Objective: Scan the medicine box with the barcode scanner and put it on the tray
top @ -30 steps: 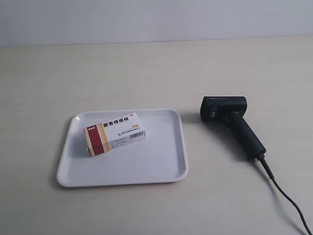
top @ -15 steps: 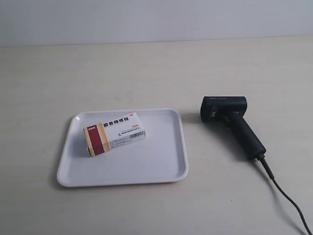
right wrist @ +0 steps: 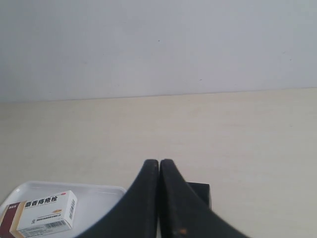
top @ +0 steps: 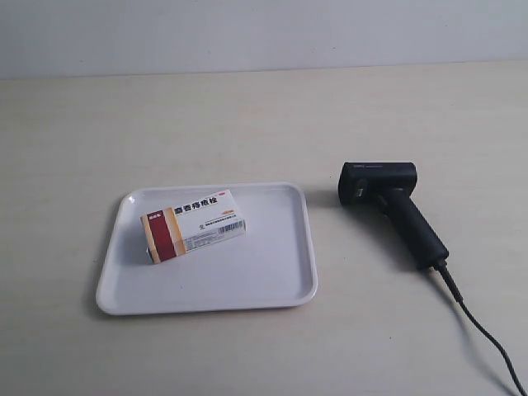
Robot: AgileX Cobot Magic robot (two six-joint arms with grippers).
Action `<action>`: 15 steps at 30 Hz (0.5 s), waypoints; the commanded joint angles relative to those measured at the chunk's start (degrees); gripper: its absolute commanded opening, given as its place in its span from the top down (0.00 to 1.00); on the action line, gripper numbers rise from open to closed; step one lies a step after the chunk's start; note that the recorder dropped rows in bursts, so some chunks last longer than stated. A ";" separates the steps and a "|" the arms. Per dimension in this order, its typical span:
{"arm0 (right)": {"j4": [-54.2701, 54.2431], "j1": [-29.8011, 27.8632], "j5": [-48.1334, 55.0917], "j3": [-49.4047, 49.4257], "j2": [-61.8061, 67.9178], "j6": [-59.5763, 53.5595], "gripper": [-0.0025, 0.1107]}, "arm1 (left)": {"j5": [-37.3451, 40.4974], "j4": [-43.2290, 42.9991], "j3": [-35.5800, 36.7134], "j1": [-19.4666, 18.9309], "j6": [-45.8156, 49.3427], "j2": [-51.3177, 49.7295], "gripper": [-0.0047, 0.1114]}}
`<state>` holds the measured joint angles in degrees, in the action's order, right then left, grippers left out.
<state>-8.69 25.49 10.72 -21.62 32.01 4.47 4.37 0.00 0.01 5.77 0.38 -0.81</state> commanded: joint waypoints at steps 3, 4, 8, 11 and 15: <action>0.11 -0.19 -0.14 0.03 -0.22 -0.24 0.97 | 2.24 -15.88 -0.01 -0.04 -17.70 -0.16 0.94; 0.11 -0.19 -0.14 0.03 -0.22 -0.24 0.97 | 3.14 -14.55 -0.01 -0.04 -16.22 -0.16 0.94; 0.11 -0.19 -0.14 0.03 -0.22 -0.24 0.97 | 5.86 -6.90 -0.01 -0.04 -6.52 -0.16 0.94; 0.11 -0.19 -0.14 0.03 -0.22 -0.24 0.97 | 5.97 -5.08 -0.01 -0.04 -5.10 -0.16 0.94; 0.11 -0.19 -0.14 0.03 -0.22 -0.24 0.97 | 5.97 -4.84 -0.01 -0.04 -5.10 -0.16 0.94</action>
<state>-8.69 25.49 10.72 -21.62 32.01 4.47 10.31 -5.95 0.01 5.77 -5.36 -0.81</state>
